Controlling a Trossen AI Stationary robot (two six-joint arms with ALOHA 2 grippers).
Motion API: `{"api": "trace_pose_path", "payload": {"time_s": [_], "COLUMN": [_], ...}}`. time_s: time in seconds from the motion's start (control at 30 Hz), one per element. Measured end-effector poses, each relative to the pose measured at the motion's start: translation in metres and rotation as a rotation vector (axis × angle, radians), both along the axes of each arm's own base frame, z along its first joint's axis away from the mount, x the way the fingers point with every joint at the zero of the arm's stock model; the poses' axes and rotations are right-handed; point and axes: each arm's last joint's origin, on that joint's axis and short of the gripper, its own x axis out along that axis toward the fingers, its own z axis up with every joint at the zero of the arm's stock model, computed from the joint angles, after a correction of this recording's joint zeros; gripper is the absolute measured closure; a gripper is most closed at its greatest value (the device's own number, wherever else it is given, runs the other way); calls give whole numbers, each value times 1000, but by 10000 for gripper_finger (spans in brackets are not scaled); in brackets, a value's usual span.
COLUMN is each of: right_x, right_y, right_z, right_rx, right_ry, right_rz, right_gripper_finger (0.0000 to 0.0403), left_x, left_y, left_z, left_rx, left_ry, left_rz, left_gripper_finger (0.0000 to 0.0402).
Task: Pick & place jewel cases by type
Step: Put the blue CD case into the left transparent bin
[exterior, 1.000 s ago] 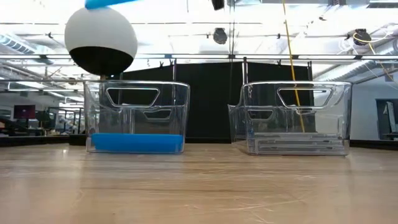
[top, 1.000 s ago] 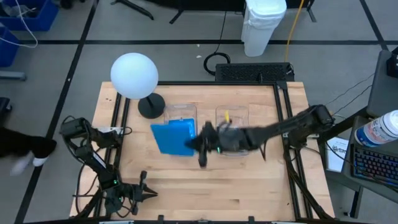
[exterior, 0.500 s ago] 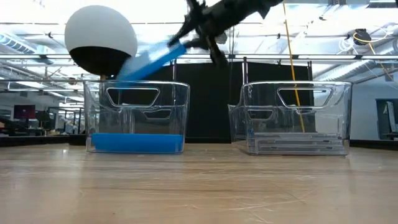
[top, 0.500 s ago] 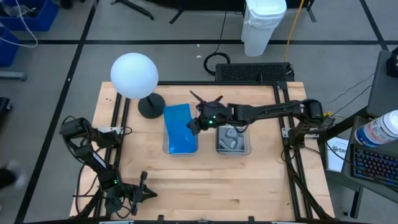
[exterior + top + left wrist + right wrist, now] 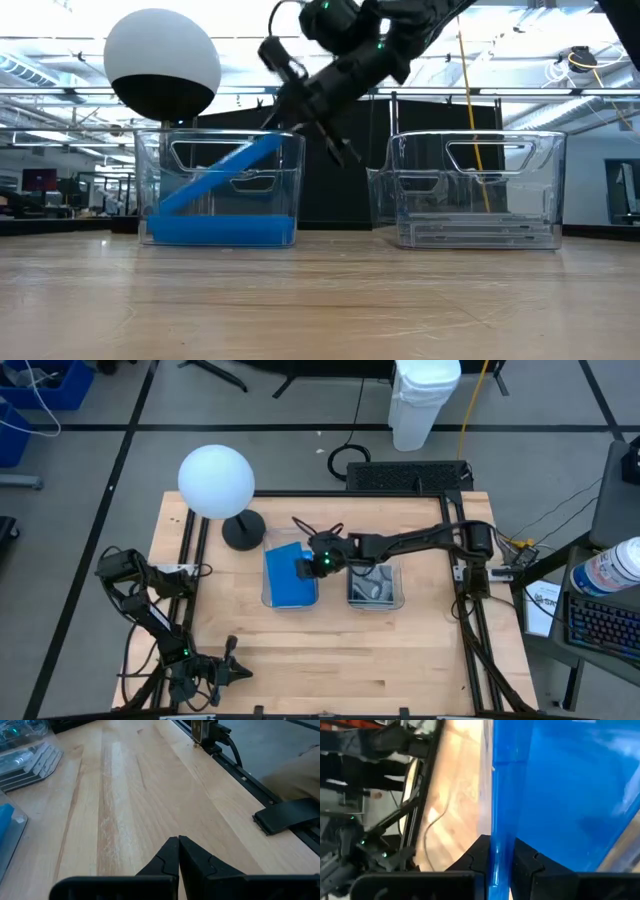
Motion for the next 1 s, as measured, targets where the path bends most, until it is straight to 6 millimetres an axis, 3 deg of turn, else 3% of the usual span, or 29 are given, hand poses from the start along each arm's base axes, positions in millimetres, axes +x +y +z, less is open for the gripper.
{"api": "trace_pose_path", "payload": {"time_s": [0.13,0.3,0.73,1.0], "right_x": [3,5,5,-2], "right_y": [-2,1,14,13], "right_z": [-13,-15,-16,5], "right_rx": [58,25,-88,-182], "right_ry": [29,19,21,-29], "right_rz": [17,46,127,192], "right_gripper_finger": [368,367,286,238], "left_x": [0,0,2,11], "left_y": [0,0,-3,0], "left_z": [0,0,3,6], "left_rx": [-11,-25,-74,-112], "left_ry": [3,6,5,-14], "left_rz": [4,10,-5,27], "left_gripper_finger": [387,387,387,387]}}
